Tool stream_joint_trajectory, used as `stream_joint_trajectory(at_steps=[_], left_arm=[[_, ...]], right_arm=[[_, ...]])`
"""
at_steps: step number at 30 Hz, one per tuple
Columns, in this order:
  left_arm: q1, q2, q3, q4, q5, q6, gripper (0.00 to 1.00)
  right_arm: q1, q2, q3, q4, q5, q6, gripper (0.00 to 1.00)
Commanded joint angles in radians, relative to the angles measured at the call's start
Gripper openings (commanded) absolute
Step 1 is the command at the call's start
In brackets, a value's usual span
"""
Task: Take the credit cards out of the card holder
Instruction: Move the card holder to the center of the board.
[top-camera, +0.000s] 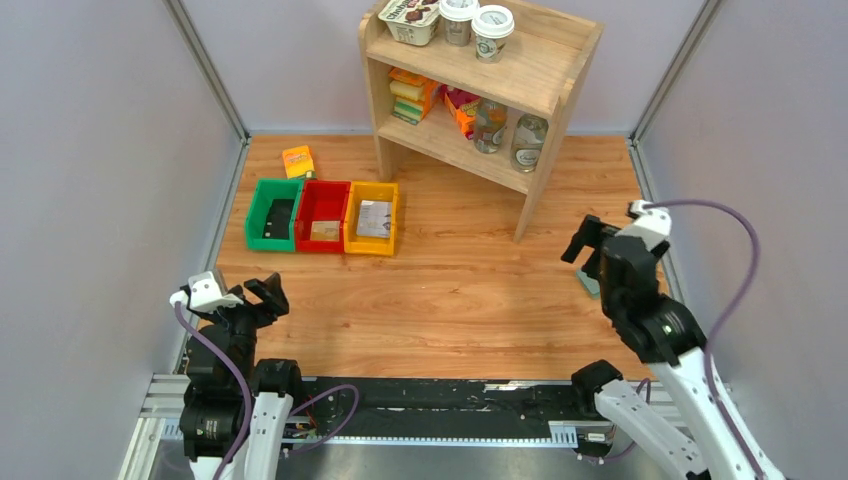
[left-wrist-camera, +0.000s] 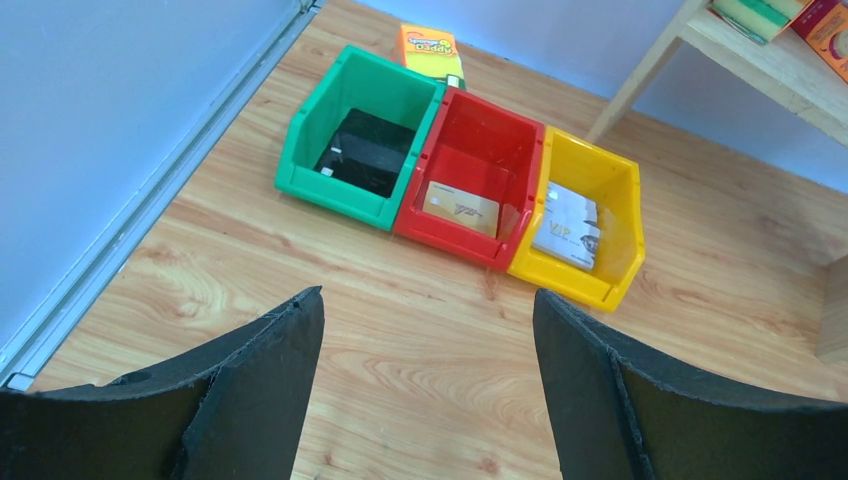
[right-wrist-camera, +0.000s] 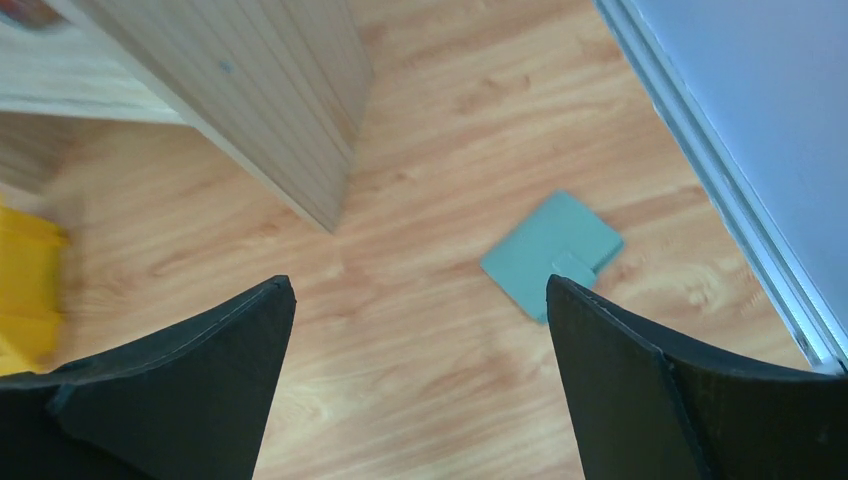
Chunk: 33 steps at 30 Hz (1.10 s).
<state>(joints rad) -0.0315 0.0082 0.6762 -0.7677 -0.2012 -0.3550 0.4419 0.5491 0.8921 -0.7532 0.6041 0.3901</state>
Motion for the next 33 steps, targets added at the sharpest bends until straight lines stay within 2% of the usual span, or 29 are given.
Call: stream_joint_trajectory(at_steps=[1,5,9,15,19,25,29,33], left_arm=[[-0.005,-0.047,0.025,0.001,-0.017,-0.010,0.84],[-0.016,-0.047,0.023,-0.001,-0.023,-0.013,0.84],[-0.027,-0.047,0.025,-0.002,-0.021,-0.010,0.84],[-0.036,-0.045,0.023,0.004,-0.012,-0.009,0.84],[-0.042,-0.047,0.020,0.004,-0.012,-0.009,0.84],[-0.044,-0.047,0.016,0.013,-0.006,-0.007,0.84],[-0.042,-0.047,0.016,0.013,-0.004,-0.007,0.84],[-0.042,-0.043,0.016,0.013,-0.004,-0.007,0.84]], right_arm=[[0.000,0.207,0.028,-0.126,0.111,0.173,1.00],[-0.086,0.388,0.005,-0.133,0.102,0.292,1.00],[-0.339,0.543,-0.041,-0.092,-0.074,0.406,1.00],[-0.635,0.552,-0.208,0.185,-0.367,0.521,1.00],[-0.782,0.568,-0.309,0.340,-0.509,0.538,0.91],[-0.842,0.630,-0.380,0.503,-0.630,0.439,0.79],[-0.856,0.715,-0.366,0.535,-0.704,0.382,0.70],[-0.856,0.759,-0.372,0.563,-0.730,0.360,0.53]])
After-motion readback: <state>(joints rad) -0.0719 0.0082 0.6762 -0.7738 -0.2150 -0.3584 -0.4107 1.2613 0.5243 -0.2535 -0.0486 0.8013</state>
